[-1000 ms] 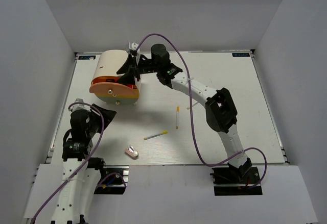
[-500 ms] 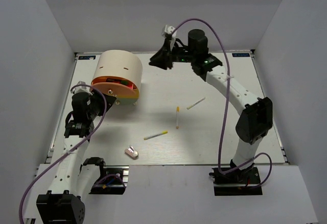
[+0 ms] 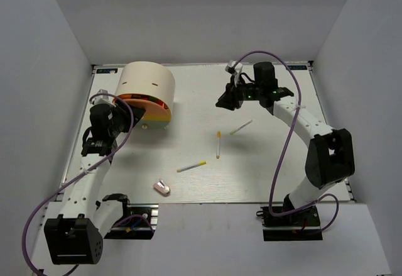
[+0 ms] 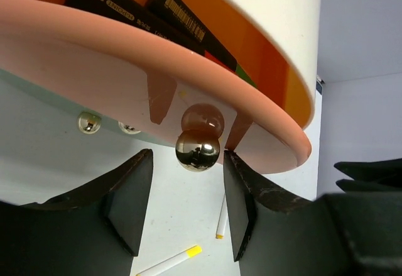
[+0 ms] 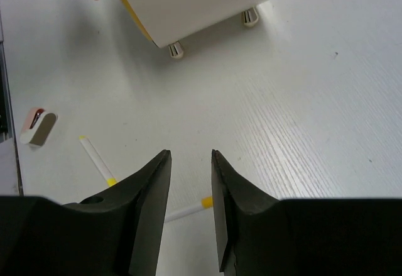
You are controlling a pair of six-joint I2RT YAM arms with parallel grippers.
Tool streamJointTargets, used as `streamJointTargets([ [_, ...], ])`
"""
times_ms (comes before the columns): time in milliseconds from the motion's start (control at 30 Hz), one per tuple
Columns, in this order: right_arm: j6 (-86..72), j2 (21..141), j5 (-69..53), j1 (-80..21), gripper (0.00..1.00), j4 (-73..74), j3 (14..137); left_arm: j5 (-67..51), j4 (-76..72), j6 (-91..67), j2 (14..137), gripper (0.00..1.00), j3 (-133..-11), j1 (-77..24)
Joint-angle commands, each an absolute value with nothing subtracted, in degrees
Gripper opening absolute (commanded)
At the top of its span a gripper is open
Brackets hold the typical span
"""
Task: Sort the stationery into containers
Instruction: Close the drawer
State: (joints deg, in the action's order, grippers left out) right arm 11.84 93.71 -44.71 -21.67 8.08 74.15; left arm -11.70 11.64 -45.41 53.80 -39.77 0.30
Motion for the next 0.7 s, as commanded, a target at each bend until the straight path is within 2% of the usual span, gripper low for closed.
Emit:
streamJointTargets([
  [0,13.5,89.4,-45.6,-20.7,0.38,7.9,73.0,-12.4,8.7,-44.5,54.3,0.59,-42.8,0.6],
  [667,15.6,87.5,-46.3,-17.1,0.4,9.9,68.7,-8.9,5.8,-43.9,58.2,0.59,-43.3,0.6],
])
